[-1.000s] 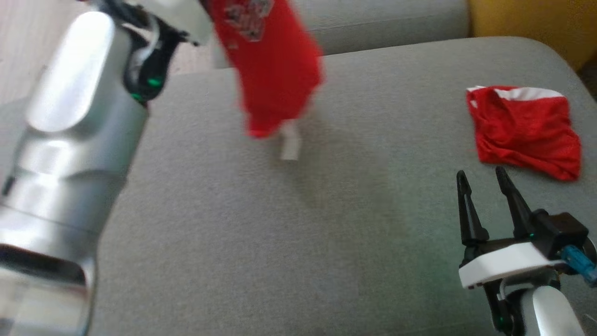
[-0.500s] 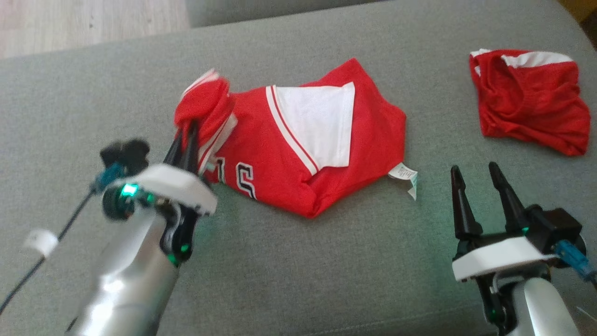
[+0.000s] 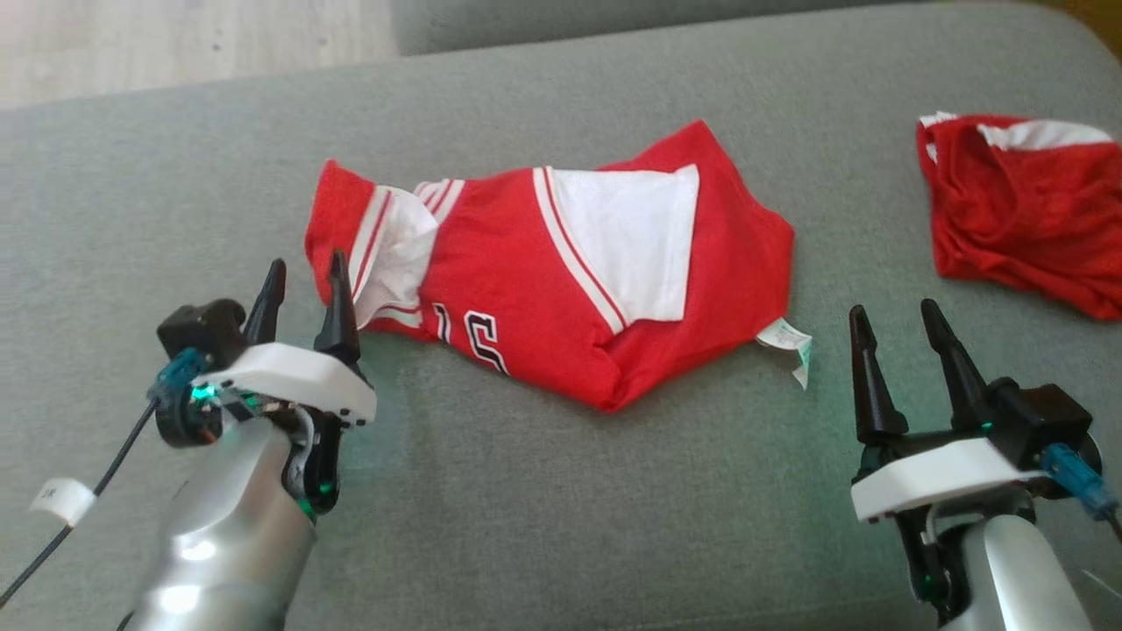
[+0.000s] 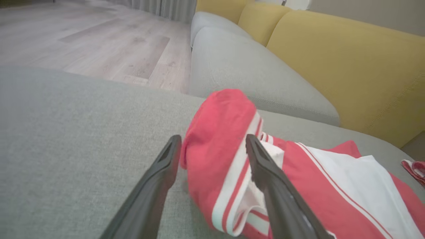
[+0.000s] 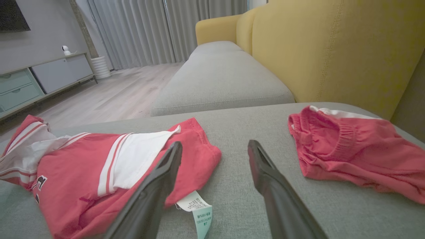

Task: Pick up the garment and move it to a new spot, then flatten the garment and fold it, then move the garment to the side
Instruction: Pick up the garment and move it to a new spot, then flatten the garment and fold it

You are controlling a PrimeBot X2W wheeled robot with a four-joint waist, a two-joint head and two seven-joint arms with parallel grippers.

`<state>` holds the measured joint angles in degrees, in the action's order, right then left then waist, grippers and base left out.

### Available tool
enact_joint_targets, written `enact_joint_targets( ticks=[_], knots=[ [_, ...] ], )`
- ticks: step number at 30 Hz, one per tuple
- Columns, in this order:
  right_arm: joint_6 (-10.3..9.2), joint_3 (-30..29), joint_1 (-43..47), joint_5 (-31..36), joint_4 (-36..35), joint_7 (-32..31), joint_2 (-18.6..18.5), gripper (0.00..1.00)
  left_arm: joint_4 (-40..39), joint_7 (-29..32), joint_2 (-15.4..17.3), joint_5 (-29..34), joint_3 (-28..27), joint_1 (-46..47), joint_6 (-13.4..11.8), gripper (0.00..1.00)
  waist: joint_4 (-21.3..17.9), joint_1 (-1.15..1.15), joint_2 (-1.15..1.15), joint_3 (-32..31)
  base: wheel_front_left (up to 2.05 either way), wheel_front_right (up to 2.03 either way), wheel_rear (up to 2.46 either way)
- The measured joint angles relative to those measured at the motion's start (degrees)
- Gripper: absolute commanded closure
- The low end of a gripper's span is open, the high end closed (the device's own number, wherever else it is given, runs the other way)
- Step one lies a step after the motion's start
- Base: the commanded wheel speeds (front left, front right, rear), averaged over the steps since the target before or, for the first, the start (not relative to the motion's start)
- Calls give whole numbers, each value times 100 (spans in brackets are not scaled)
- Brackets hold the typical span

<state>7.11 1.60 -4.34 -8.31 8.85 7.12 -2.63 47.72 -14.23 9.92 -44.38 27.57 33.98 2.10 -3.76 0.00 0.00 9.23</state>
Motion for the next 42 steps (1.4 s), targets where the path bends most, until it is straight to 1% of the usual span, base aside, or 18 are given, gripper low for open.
enact_joint_targets(
  ticks=[4,9,15,20,26,29,31,42],
  knots=[
    [0,-56,27,36,8,0,0,0,-328,-5,1,268,-57,-1,25,0,133,0,0,-198,0,0,0],
    [0,-145,61,91,46,-14,0,0,-1078,-23,2,675,-316,-188,-16,0,333,-1,0,-501,0,0,0],
    [0,-318,403,186,153,-59,2,0,-1613,-23,23,931,-381,-1344,-122,0,605,-2,0,-861,0,0,0],
    [0,-353,516,221,235,-63,5,0,-2056,-22,98,1035,-449,-2132,-310,0,807,-1,0,-1047,0,0,0],
    [0,-372,598,227,390,0,5,0,-2581,-22,132,1146,-566,-2852,-534,0,928,-1,0,-1188,0,0,0],
    [0,-378,723,224,522,70,7,0,-2765,-22,121,1269,-589,-3145,-673,0,968,-1,0,-1234,0,0,0],
    [0,-380,759,193,605,115,7,0,-2846,-22,104,1295,-623,-3277,-720,0,996,-1,0,-1256,0,0,0],
    [0,-311,756,183,815,223,9,0,-2837,56,87,1335,-539,-3446,-708,0,989,0,0,-1310,0,0,0]
  ],
)
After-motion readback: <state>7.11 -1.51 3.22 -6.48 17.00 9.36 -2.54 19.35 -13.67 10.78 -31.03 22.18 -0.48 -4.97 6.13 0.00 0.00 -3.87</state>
